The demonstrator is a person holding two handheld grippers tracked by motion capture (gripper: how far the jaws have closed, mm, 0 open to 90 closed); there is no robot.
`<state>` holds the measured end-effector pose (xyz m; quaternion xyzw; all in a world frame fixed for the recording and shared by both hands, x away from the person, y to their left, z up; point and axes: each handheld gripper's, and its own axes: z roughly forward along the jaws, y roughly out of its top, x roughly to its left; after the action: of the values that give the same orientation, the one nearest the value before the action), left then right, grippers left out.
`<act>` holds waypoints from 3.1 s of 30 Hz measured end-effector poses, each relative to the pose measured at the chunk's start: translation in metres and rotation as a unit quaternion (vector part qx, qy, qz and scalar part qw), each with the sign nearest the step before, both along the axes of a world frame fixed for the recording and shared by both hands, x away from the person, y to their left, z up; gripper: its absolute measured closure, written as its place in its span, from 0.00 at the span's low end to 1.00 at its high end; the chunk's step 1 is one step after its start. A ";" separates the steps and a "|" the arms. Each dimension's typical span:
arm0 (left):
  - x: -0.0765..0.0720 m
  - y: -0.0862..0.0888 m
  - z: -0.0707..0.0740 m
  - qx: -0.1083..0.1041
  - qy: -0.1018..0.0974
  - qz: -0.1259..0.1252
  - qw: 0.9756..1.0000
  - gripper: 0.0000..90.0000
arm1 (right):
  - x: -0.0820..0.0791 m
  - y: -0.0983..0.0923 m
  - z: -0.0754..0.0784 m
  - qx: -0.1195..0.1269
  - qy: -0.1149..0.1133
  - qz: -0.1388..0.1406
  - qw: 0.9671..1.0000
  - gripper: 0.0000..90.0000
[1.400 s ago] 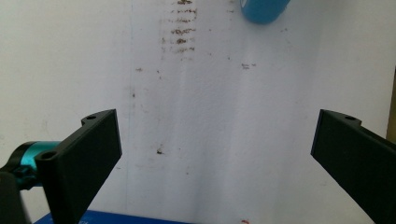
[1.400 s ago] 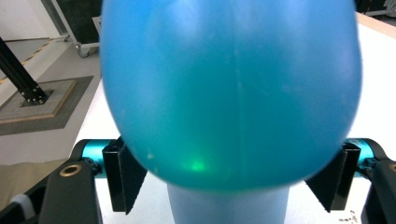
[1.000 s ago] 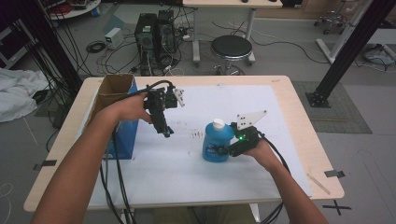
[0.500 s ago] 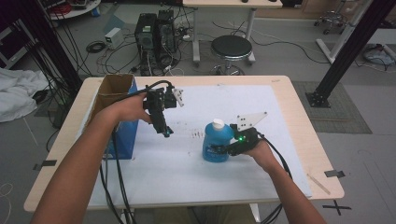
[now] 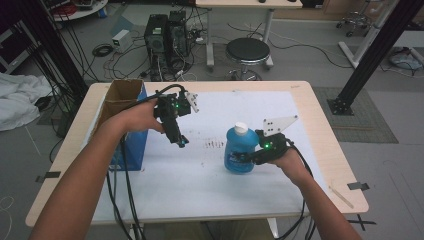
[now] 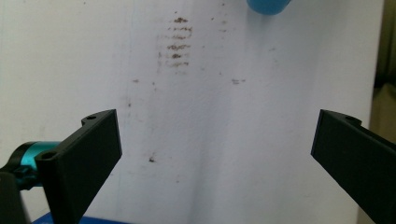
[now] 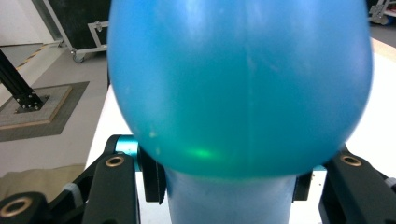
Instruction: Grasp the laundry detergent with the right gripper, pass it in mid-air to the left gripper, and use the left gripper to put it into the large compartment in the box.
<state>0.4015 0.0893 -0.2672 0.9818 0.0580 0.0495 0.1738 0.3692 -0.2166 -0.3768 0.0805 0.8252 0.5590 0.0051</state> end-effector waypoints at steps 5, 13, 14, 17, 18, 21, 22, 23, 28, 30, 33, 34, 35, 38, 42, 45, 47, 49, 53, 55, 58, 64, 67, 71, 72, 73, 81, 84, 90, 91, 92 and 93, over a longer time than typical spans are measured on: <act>-0.005 -0.003 0.008 0.000 -0.003 -0.005 1.000 0.02 | -0.009 -0.007 0.012 -0.004 -0.004 -0.006 1.000 0.49; -0.009 -0.007 0.019 0.005 0.007 0.001 1.000 0.02 | -0.014 -0.008 0.030 -0.008 -0.006 0.001 1.000 0.49; -0.010 -0.009 0.020 0.008 0.008 0.000 1.000 0.02 | -0.014 -0.008 0.032 -0.010 -0.007 0.003 1.000 0.49; -0.012 -0.013 0.024 0.016 0.013 -0.002 1.000 0.02 | -0.012 -0.005 0.039 -0.016 -0.008 0.009 1.000 0.49; -0.012 -0.014 0.025 0.017 0.013 -0.003 1.000 0.02 | -0.011 -0.004 0.041 -0.018 -0.009 0.013 1.000 0.49; -0.014 -0.017 0.029 0.019 0.018 -0.002 1.000 0.02 | -0.006 0.000 0.044 -0.019 -0.007 0.022 1.000 0.49; -0.015 -0.018 0.030 0.021 0.020 -0.003 1.000 0.02 | -0.005 0.001 0.044 -0.020 -0.006 0.024 0.999 0.49; -0.015 -0.019 0.031 0.023 0.023 -0.004 0.999 0.02 | -0.003 0.003 0.044 -0.020 -0.006 0.026 0.999 0.49; -0.020 -0.024 0.035 0.024 0.031 -0.009 0.999 0.02 | 0.003 0.012 0.039 -0.014 -0.002 0.045 0.999 0.49; -0.021 -0.026 0.035 0.026 0.033 -0.015 0.999 0.02 | 0.004 0.016 0.036 -0.014 -0.002 0.052 0.999 0.49; -0.022 -0.029 0.035 0.030 0.036 -0.022 0.999 0.02 | 0.007 0.022 0.032 -0.016 -0.003 0.062 0.998 0.49; -0.024 -0.030 0.035 0.031 0.037 -0.024 0.999 0.02 | 0.008 0.024 0.031 -0.017 -0.002 0.065 0.998 0.49; -0.024 -0.031 0.036 0.032 0.037 -0.026 0.998 0.02 | 0.009 0.026 0.031 -0.015 -0.002 0.069 0.998 0.49; -0.025 -0.033 0.038 0.034 0.036 -0.029 0.998 0.02 | 0.011 0.031 0.032 -0.014 -0.001 0.077 0.997 0.49; -0.025 -0.036 0.042 0.038 0.038 -0.030 0.998 0.02 | 0.014 0.039 0.036 -0.021 -0.004 0.082 0.996 0.49; -0.026 -0.038 0.044 0.037 0.038 -0.031 0.998 0.02 | 0.017 0.045 0.038 -0.026 -0.003 0.087 0.996 0.49; -0.026 -0.038 0.046 0.038 0.041 -0.029 0.998 0.02 | 0.018 0.048 0.037 -0.028 -0.002 0.089 0.996 0.49; -0.026 -0.039 0.046 0.040 0.044 -0.029 0.998 0.02 | 0.018 0.049 0.036 -0.030 -0.001 0.090 0.995 0.49; -0.027 -0.041 0.047 0.040 0.046 -0.033 0.998 0.02 | 0.020 0.054 0.033 -0.035 0.002 0.095 0.995 0.49; -0.027 -0.044 0.048 0.041 0.046 -0.035 0.998 0.02 | 0.020 0.056 0.033 -0.037 0.002 0.097 0.995 0.49; -0.027 -0.047 0.048 0.040 0.045 -0.037 0.997 0.02 | 0.020 0.060 0.034 -0.036 0.004 0.098 0.995 0.49; -0.027 -0.052 0.048 0.038 0.046 -0.039 0.997 0.02 | 0.020 0.066 0.035 -0.037 0.005 0.099 0.994 0.49; -0.026 -0.053 0.048 0.041 0.047 -0.041 0.997 0.02 | 0.021 0.068 0.034 -0.041 0.007 0.098 0.994 0.49; -0.026 -0.056 0.047 0.040 0.048 -0.043 0.997 0.02 | 0.021 0.072 0.033 -0.043 0.009 0.098 0.994 0.49; -0.026 -0.057 0.047 0.039 0.048 -0.044 0.997 0.02 | 0.022 0.073 0.033 -0.044 0.008 0.098 0.994 0.49; -0.026 -0.058 0.047 0.039 0.048 -0.044 0.997 0.02 | 0.021 0.075 0.033 -0.043 0.007 0.100 0.994 0.49; -0.026 -0.064 0.046 0.040 0.049 -0.048 0.997 0.02 | 0.019 0.084 0.037 -0.044 0.007 0.108 0.993 0.49; -0.026 -0.066 0.045 0.041 0.047 -0.049 0.997 0.02 | 0.019 0.085 0.037 -0.046 0.008 0.108 0.993 0.49; -0.025 -0.071 0.042 0.044 0.046 -0.051 0.997 0.02 | 0.019 0.085 0.038 -0.042 0.008 0.105 0.994 0.49; -0.024 -0.072 0.041 0.046 0.046 -0.052 0.997 0.02 | 0.019 0.085 0.038 -0.040 0.008 0.104 0.994 0.49; -0.024 -0.072 0.040 0.049 0.045 -0.051 0.996 0.02 | 0.019 0.085 0.039 -0.039 0.009 0.105 0.994 0.49; -0.023 -0.073 0.040 0.050 0.045 -0.051 0.996 0.02 | 0.019 0.085 0.039 -0.040 0.009 0.106 0.994 0.49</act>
<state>0.3785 0.0163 -0.2274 0.9922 0.0127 -0.0004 0.1243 0.3882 -0.1320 -0.3376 -0.0023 0.8509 0.5221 -0.0582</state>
